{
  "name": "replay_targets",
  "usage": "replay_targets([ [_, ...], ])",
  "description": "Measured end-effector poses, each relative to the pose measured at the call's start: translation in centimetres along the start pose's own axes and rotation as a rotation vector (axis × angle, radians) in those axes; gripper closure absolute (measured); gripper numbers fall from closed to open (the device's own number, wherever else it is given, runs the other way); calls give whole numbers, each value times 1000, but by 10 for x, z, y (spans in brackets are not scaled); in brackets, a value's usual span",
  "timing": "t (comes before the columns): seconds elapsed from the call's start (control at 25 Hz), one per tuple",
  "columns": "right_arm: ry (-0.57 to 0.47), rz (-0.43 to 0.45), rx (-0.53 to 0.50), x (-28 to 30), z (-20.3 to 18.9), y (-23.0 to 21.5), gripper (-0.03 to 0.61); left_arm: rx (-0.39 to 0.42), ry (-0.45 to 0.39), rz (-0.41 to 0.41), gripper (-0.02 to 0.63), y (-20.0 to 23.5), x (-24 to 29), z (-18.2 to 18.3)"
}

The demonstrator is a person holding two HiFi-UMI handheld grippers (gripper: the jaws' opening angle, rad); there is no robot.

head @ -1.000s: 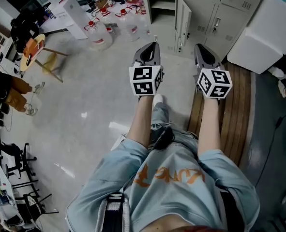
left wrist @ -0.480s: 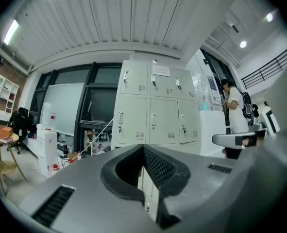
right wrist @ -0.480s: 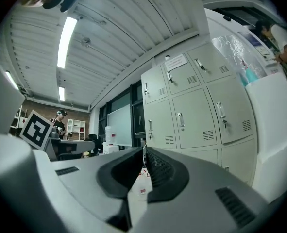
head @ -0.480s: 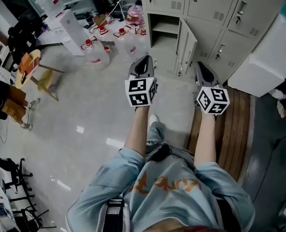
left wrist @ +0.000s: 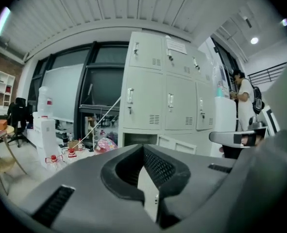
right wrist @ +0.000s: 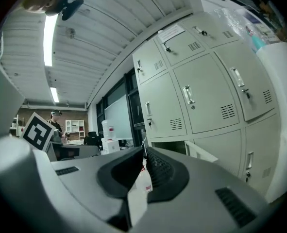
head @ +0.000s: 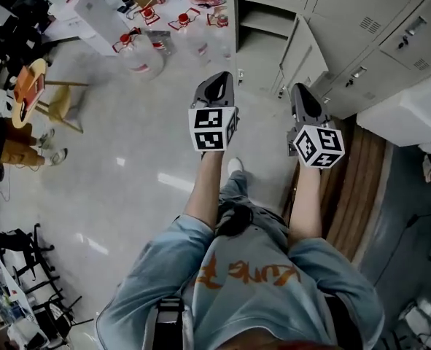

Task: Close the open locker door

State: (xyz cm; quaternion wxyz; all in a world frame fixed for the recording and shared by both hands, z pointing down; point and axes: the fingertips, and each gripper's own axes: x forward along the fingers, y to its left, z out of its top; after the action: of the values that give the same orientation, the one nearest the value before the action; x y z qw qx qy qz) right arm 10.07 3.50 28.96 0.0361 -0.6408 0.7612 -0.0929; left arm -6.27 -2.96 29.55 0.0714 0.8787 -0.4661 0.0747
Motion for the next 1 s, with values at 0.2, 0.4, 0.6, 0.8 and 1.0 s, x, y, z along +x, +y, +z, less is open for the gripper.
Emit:
replay_targets([
  [0.2, 37, 37, -58, 87, -1, 13, 538, -28, -9, 55, 595, 69, 38, -4],
  [0.4, 175, 28, -255, 142, -23, 39, 538, -125, 7, 108, 595, 129, 50, -24],
  [0.6, 238, 38, -248, 156, -37, 30, 538, -212, 48, 118, 595, 131, 63, -54],
  [0.8, 254, 34, -223, 155, -49, 21, 538, -231, 69, 70, 595, 116, 81, -62],
  [1.0, 275, -10, -171, 132, -69, -9, 538, -194, 138, -18, 595, 77, 100, -81],
])
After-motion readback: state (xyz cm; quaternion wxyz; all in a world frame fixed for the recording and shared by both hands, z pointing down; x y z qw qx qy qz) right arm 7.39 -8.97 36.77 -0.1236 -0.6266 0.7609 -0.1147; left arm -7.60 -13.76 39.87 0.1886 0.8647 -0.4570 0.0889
